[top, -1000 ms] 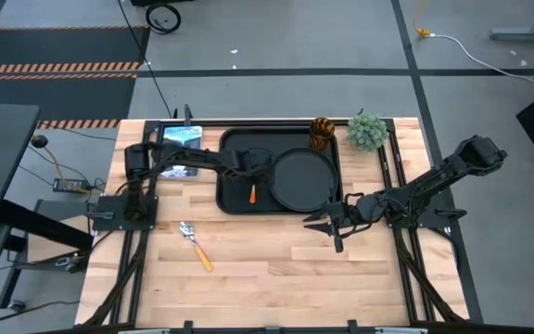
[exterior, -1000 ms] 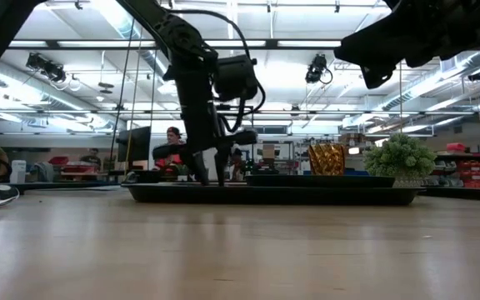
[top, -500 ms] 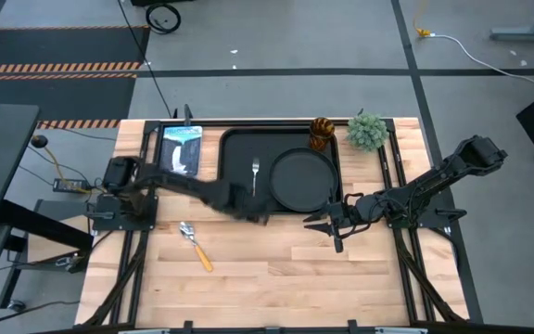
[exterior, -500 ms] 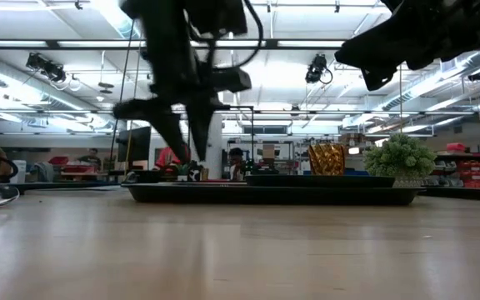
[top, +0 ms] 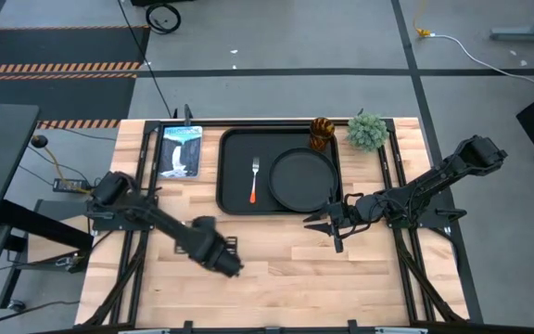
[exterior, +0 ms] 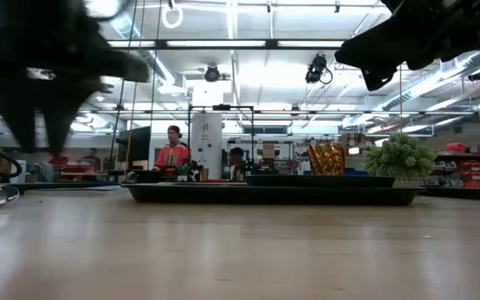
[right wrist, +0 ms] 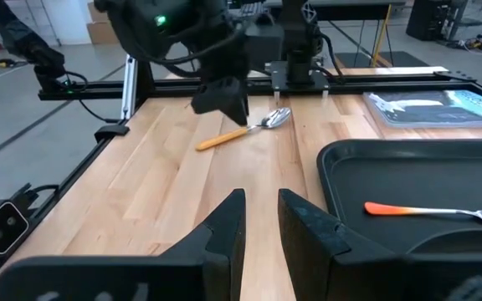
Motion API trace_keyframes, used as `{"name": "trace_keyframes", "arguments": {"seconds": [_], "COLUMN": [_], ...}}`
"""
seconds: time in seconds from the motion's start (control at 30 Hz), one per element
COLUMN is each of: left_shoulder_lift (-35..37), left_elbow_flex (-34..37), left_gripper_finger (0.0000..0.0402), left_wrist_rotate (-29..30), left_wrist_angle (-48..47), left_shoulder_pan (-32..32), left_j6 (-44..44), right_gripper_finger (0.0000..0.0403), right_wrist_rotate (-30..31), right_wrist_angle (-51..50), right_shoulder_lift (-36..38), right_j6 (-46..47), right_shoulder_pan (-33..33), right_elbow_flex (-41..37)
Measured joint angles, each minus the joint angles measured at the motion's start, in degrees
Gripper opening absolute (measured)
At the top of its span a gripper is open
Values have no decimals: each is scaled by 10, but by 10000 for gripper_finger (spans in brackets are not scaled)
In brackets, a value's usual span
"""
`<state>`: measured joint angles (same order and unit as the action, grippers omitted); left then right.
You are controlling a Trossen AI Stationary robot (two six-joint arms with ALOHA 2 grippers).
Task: Pick and place plate/cup/fork/spoon on tray
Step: Put the yellow spoon on the black tray to the left of the orange fork
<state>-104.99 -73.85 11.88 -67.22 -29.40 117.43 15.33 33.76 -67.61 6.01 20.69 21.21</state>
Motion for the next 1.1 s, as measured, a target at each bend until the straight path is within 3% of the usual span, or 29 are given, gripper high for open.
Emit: {"name": "trace_keyframes", "arguments": {"seconds": [0.13,0.37,1.1], "left_shoulder_lift": [0,-1,2], "left_elbow_flex": [7,57,139], "left_gripper_finger": [128,128,114], "left_wrist_rotate": [-6,-42,-38], "left_wrist_angle": [-39,-4,135], "left_shoulder_pan": [-37,-54,-54], "left_j6": [75,118,112], "right_gripper_finger": [80,80,80], "right_wrist_rotate": [0,8,17], "right_wrist_angle": [0,1,5], "right_shoulder_lift": [0,0,0], "right_j6": [-1,-2,-4], "right_shoulder_pan": [5,18,22], "right_elbow_flex": [0,0,0]}}
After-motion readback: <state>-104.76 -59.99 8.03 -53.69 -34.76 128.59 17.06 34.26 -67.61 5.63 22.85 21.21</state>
